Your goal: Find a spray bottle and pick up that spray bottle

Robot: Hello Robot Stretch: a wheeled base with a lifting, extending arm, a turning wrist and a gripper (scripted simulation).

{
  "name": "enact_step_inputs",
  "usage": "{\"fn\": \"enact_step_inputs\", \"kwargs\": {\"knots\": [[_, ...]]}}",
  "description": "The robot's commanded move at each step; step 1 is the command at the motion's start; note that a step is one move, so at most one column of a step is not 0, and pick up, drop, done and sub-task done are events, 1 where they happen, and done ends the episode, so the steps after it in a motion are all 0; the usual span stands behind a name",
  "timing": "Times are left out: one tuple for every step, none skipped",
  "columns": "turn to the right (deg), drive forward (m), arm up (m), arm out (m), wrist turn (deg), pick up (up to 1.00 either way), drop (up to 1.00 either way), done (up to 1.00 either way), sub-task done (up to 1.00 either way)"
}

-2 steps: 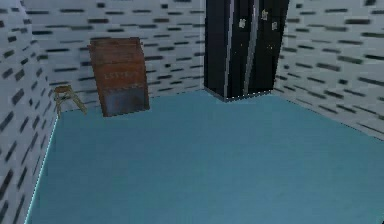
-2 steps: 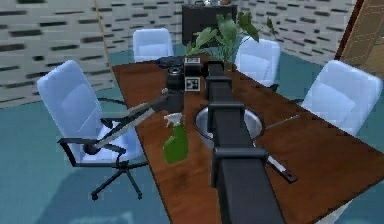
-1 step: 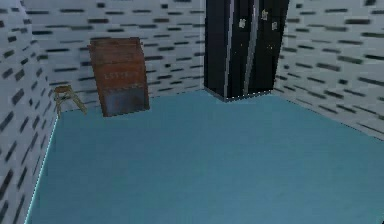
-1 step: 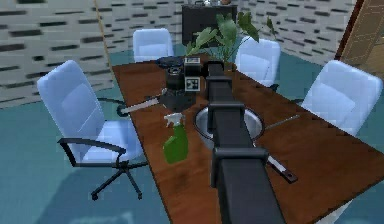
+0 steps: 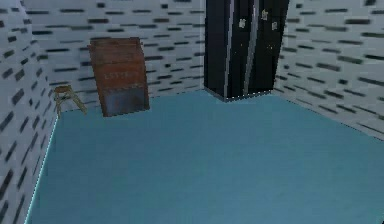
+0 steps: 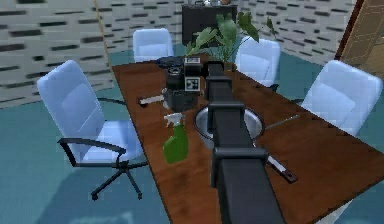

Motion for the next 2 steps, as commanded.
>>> {"fn": "enact_step_inputs", "kwargs": {"knots": [[0.0,0.00,-0.30,0.00,0.0,0.00,0.00,0.00,0.00],[0.0,0.00,0.00,0.00,0.0,1.00,0.00,0.00,0.00]]}}
